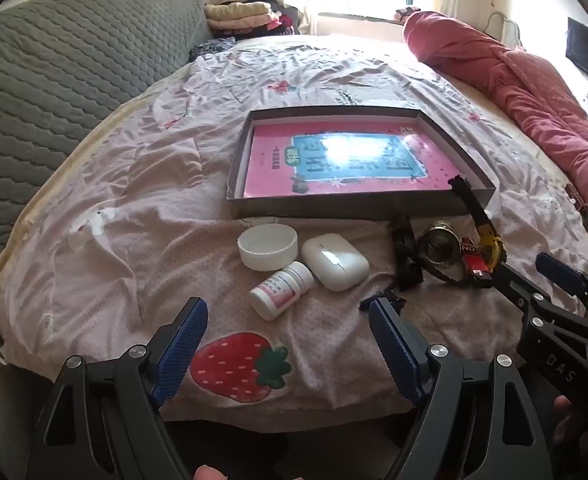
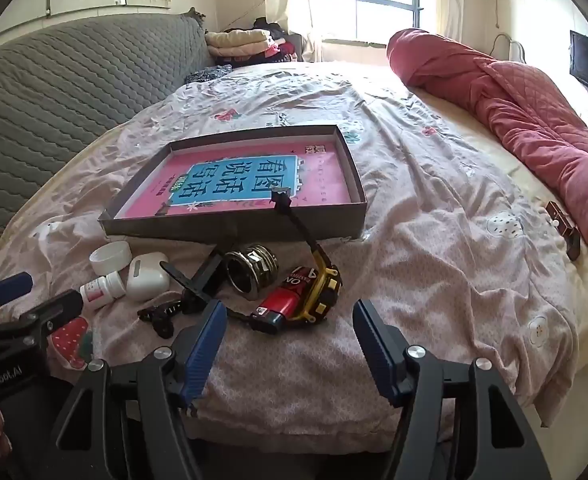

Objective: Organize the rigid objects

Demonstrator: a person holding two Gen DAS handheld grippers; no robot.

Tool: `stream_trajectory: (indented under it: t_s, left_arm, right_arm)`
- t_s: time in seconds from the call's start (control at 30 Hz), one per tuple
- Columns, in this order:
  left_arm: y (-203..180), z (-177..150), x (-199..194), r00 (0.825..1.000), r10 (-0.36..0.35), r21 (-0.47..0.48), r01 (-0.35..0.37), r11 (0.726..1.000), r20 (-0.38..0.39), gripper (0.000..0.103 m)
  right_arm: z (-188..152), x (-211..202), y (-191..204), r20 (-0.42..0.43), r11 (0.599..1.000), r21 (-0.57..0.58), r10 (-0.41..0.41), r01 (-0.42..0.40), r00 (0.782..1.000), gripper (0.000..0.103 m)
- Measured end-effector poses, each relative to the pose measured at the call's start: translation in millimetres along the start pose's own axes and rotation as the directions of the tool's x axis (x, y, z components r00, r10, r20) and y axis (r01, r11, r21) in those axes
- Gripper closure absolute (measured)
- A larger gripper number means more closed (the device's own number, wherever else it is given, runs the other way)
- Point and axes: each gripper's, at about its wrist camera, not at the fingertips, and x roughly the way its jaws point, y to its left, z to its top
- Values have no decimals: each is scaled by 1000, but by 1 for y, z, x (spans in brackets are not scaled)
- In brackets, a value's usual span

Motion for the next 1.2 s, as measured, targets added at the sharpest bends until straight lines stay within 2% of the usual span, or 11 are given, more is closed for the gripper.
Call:
stream_trajectory:
  t_s: [0.17, 0.2, 0.47, 1.2]
  left_arm:
    - [-6, -8, 3, 1000, -12, -12, 12, 1000, -19, 19]
    - [-2, -5, 6, 999, -32, -33, 31, 999, -41, 19]
    - [5, -5, 15, 996, -58, -64, 54, 997, -75, 19]
    - [5, -4, 13, 996, -64, -71, 60, 996, -56, 19]
  right_arm:
    - [0, 0, -6, -7, 1000, -14, -7, 7, 1000, 38]
    - [2, 2, 0, -21, 999, -32, -33, 32, 999, 38]
    - [2, 2, -1, -19, 1000, -5, -7, 7, 1000, 38]
    - [1, 2, -2, -13, 1000, -6, -5, 4, 1000, 38]
